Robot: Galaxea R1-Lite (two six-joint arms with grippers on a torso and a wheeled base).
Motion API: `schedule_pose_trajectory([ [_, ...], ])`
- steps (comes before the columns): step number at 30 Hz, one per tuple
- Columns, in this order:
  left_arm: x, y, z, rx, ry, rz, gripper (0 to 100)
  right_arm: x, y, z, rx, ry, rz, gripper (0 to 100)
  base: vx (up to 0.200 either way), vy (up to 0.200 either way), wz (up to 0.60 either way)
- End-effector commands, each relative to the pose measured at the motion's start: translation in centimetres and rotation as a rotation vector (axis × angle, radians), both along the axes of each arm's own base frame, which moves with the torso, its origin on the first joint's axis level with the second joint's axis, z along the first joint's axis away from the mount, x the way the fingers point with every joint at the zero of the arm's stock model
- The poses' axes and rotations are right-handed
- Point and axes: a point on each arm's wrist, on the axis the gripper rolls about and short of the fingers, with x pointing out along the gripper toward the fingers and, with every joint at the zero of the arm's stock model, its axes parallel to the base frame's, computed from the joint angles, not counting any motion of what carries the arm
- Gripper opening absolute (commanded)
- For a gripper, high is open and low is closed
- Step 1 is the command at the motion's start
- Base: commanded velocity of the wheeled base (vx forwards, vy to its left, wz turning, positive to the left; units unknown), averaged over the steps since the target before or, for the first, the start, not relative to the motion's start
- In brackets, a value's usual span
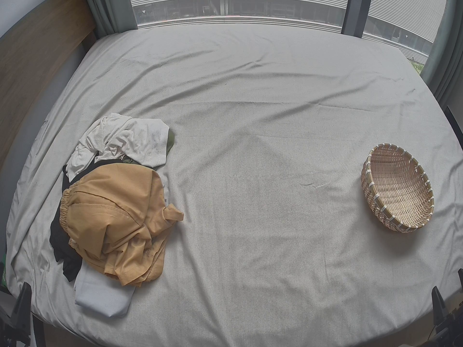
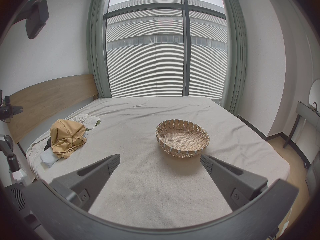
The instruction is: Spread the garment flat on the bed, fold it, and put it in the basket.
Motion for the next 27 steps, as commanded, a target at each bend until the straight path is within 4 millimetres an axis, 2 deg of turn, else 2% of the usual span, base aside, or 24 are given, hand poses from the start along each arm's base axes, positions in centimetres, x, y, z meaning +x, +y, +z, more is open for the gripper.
schedule_pose_trajectory([
  [1, 1.9, -0.2, 1.7, -0.063, 0.109, -0.062, 100, 0.0, 0.0, -0.5, 0.000, 0.004, 0.000, 100, 0.000, 0.000, 0.00],
  [11, 3.8, -0.7, 3.2, -0.160, 0.214, -0.146, 100, 0.0, 0.0, -0.5, 0.000, 0.004, 0.000, 100, 0.000, 0.000, 0.00],
  [21, 5.9, -1.3, 2.6, -0.202, 0.365, -0.179, 100, 0.0, 0.0, -0.5, 0.000, 0.004, 0.000, 100, 0.000, 0.000, 0.00],
  [22, 6.7, -1.4, 2.5, -0.216, 0.406, -0.183, 100, 0.0, 0.0, -0.5, 0.000, 0.004, 0.000, 100, 0.000, 0.000, 0.00],
  [27, 8.3, -1.8, 2.5, -0.233, 0.452, -0.218, 100, 0.0, 0.0, -0.5, 0.000, 0.004, 0.000, 100, 0.000, 0.000, 0.00],
])
